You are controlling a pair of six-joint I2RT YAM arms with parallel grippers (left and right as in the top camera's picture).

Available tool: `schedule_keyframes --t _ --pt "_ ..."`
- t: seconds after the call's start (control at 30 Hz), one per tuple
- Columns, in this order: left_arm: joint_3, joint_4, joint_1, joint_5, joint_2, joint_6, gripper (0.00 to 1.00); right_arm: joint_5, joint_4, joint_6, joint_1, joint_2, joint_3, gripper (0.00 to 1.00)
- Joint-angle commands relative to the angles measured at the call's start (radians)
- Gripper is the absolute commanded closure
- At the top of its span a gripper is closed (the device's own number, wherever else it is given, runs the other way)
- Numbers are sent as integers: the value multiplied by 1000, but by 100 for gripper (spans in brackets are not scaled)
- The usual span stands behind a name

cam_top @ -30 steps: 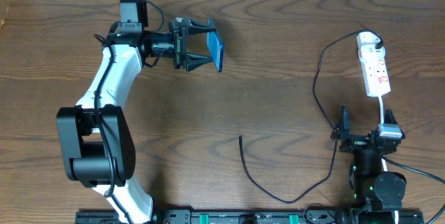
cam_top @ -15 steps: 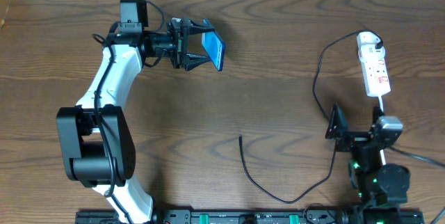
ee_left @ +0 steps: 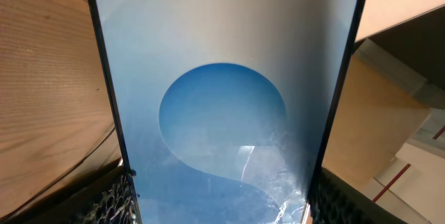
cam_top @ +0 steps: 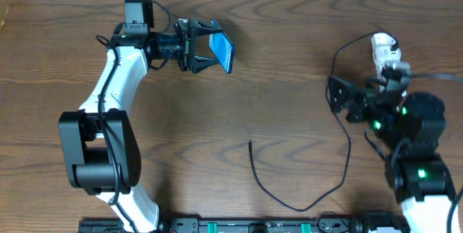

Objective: Plug charger to phone and switch on socket
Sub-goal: 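Move the right gripper from rest toward the phone in the left gripper, then close the right gripper on the phone's edge beside the left gripper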

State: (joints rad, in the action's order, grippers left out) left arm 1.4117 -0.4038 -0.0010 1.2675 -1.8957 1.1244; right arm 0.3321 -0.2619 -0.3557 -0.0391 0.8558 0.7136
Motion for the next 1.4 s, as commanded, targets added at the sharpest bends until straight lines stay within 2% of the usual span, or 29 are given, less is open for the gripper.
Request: schedule_keyframes --t 0.0,0.1,0.3,0.33,0.4,0.47,0.6,0.9,1.0,1.37 --pt "0 3 3 21 34 -1 93 127 24 -99 -6 75 29 1" --pt "0 3 3 21 34 19 93 139 51 -213 -7 137 29 1" --pt "0 3 3 19 34 67 93 228 141 -216 -14 239 35 1" --pt "0 2 3 12 34 67 93 228 139 -216 -18 252 41 2" --pt "0 2 1 -12 34 68 93 228 137 -217 -26 277 52 11" --pt "0 1 -6 -41 34 95 93 219 138 -238 -35 303 63 12" --pt "0 2 -29 -89 34 148 93 196 138 -276 -58 348 83 9" --pt "0 2 -56 -109 34 150 93 197 128 -272 -119 377 137 5" --pt "0 2 -60 -110 34 157 93 192 128 -254 -142 377 158 1" --pt "0 2 -114 -137 34 179 93 190 45 -150 -244 442 270 1"
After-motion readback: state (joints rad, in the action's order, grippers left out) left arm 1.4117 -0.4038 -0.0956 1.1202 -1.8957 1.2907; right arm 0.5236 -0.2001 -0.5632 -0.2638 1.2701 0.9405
